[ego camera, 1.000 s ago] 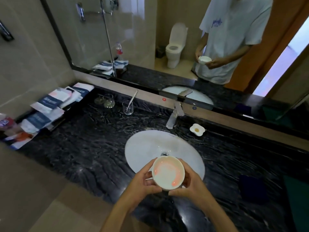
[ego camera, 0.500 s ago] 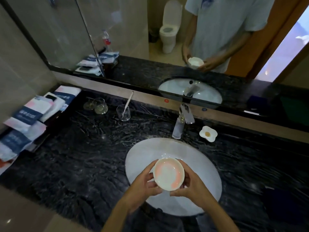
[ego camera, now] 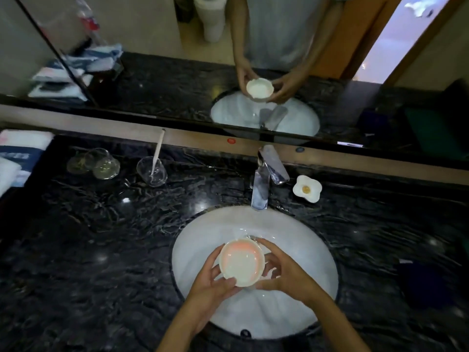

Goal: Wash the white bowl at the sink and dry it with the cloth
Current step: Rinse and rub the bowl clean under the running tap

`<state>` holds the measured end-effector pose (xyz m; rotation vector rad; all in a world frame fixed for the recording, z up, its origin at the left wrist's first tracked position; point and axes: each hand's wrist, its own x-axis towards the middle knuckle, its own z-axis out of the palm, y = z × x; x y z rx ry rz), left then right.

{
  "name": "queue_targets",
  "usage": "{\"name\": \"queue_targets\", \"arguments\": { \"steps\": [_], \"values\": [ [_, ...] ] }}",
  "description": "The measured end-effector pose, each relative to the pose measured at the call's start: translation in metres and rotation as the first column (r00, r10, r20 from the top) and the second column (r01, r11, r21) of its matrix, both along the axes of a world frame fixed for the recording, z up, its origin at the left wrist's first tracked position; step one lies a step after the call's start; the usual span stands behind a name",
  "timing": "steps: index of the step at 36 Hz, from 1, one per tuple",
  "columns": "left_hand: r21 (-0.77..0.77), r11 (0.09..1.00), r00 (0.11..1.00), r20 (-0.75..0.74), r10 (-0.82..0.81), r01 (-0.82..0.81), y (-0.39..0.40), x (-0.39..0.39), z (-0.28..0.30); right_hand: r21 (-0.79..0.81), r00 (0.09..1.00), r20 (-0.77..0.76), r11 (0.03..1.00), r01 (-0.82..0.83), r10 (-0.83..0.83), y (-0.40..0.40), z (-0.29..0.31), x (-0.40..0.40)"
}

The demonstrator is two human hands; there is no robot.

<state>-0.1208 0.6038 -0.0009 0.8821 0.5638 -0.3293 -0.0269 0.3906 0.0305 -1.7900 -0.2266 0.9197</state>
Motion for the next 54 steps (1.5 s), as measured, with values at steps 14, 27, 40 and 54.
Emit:
{"name": "queue_targets", "arguments": {
  "steps": [14,27,40,54],
  "values": [
    [-0.072,0.991,0.993,0.023,-0.112,0.113,0.021,0.058,-0.044,0.182,0.846,0.054,0.838,0.515,-0.531,-0.001,0.005,0.084],
    [-0.056,0.983,0.98,0.1,-0.171,0.178,0.009,0.103,-0.061,0.187,0.864,0.128,0.868,0.461,-0.486,0.028,0.02,0.132],
    [-0.038,0.983,0.974,0.149,-0.171,0.179,0.009,0.119,-0.076,0.406,0.8,-0.01,0.729,0.551,-0.599,0.036,0.017,0.127],
    [-0.075,0.988,0.982,0.14,-0.126,0.137,0.003,0.114,-0.085,0.388,0.747,-0.009,0.687,0.615,-0.664,0.044,0.019,0.127]
  ]
}}
